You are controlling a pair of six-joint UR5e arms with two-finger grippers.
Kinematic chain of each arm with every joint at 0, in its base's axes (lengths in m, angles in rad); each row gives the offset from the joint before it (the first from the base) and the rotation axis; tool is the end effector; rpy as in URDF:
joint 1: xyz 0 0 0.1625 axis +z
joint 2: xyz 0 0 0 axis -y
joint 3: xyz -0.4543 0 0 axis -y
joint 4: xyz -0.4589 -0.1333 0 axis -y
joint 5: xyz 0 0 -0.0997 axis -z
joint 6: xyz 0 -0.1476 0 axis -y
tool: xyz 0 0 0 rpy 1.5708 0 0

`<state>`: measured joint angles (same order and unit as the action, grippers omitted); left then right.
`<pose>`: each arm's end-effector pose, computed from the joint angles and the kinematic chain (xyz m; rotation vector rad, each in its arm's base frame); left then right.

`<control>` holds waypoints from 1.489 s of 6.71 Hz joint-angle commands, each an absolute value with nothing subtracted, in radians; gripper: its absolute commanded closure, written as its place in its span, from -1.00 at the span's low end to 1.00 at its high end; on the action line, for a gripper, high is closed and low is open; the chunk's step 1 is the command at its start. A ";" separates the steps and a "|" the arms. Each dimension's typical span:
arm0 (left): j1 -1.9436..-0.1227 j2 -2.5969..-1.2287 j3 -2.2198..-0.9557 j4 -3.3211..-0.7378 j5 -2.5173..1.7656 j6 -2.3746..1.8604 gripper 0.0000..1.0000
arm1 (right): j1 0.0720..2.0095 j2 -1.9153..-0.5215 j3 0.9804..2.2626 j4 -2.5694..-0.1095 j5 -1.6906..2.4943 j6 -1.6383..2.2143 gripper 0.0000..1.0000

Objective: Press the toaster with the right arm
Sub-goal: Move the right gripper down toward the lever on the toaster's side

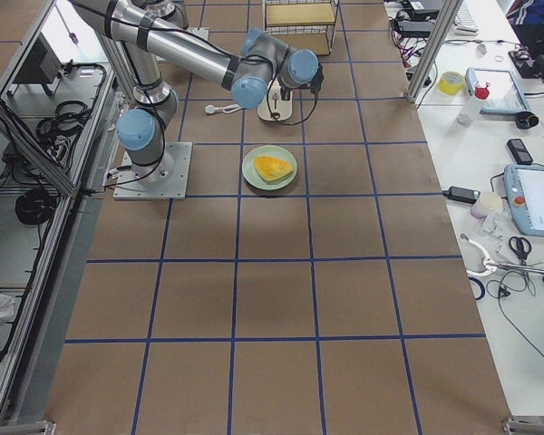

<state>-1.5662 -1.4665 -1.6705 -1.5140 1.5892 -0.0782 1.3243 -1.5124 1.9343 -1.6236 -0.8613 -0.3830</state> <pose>-0.1282 -0.5208 0.4753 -0.1302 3.1213 -0.0969 0.1011 -0.5387 0.2877 0.0019 2.3618 0.1480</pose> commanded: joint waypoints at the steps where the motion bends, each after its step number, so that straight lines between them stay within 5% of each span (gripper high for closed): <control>1: -1.566 -1.466 -1.671 -1.514 1.588 -0.078 -1.00 | 1.322 -1.491 1.999 -1.692 -0.835 -0.396 1.00; 10: -1.566 -1.466 -1.671 -1.514 1.588 -0.078 -1.00 | 1.331 -1.414 2.044 -1.802 -0.834 -0.432 1.00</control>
<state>-1.5662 -1.4665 -1.6705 -1.5140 1.5889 -0.0783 1.3314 -1.4221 2.0201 -1.7627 -0.8345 -0.4235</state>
